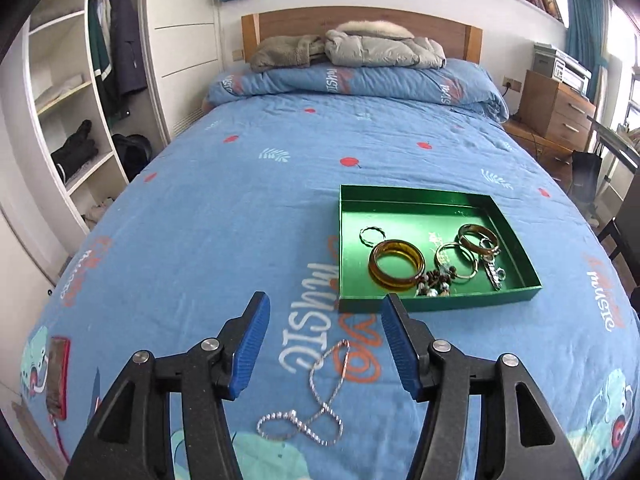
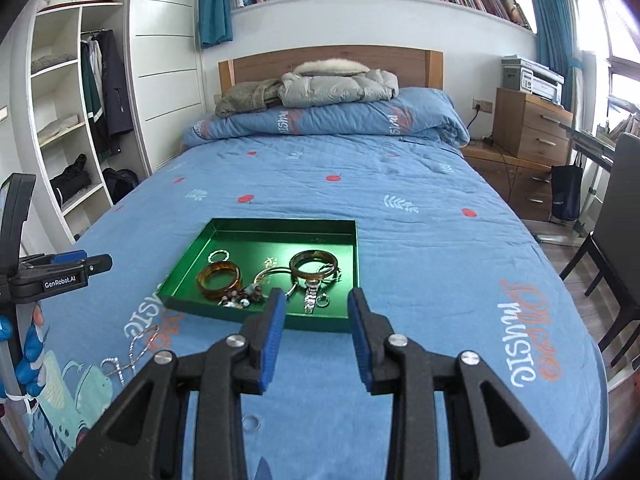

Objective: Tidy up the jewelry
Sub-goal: 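Withdraw both tools from the green tray back over the bedspread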

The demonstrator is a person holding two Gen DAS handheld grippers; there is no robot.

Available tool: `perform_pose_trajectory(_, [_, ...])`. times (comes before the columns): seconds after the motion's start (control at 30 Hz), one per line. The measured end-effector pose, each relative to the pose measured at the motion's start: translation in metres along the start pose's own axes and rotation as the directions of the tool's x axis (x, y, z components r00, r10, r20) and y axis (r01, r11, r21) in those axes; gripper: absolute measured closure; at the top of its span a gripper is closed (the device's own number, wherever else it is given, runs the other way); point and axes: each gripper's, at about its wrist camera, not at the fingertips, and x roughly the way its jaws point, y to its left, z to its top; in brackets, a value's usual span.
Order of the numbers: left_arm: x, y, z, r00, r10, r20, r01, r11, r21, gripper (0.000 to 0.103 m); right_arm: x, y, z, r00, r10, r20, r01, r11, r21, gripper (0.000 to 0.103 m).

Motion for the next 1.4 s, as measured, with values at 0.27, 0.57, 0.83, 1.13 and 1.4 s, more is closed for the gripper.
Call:
perform_pose_trajectory(0.27, [-0.08,0.003,-0.065,0.997,0.012,0.072,-0.012,1.0,0.01,0.043,-0.081,0.029,-0.055,1.0,0.001,0.018,-0.001,0.999,-0.046,0.072])
perform_pose_trajectory(0.57, [-0.148,0.004,-0.121,0.992,0.017,0.128,-0.022,0.999,0.035,0.041,-0.147,0.045,-0.097,1.0,0.005,0.028,-0.004,0.999,-0.037,0.072])
perform_pose_trajectory(0.83, [-0.195,0.003,-0.152,0.982,0.015,0.189,-0.027,0.998,0.059,0.039,-0.193,0.055,-0.112,0.998,0.001,0.065,0.001,1.0,-0.028,0.072])
perform_pose_trajectory(1.13, [-0.226,0.003,-0.171,0.972,0.012,0.237,-0.029,0.997,0.068,0.036,-0.228,0.065,-0.119,0.994,0.002,0.106,0.003,0.999,-0.042,0.066])
perform_pose_trajectory(1.4, [-0.233,-0.002,-0.179,0.967,0.021,0.252,-0.042,0.996,0.076,0.027,-0.239,0.064,-0.124,0.993,-0.009,0.122,0.013,0.999,-0.035,0.064])
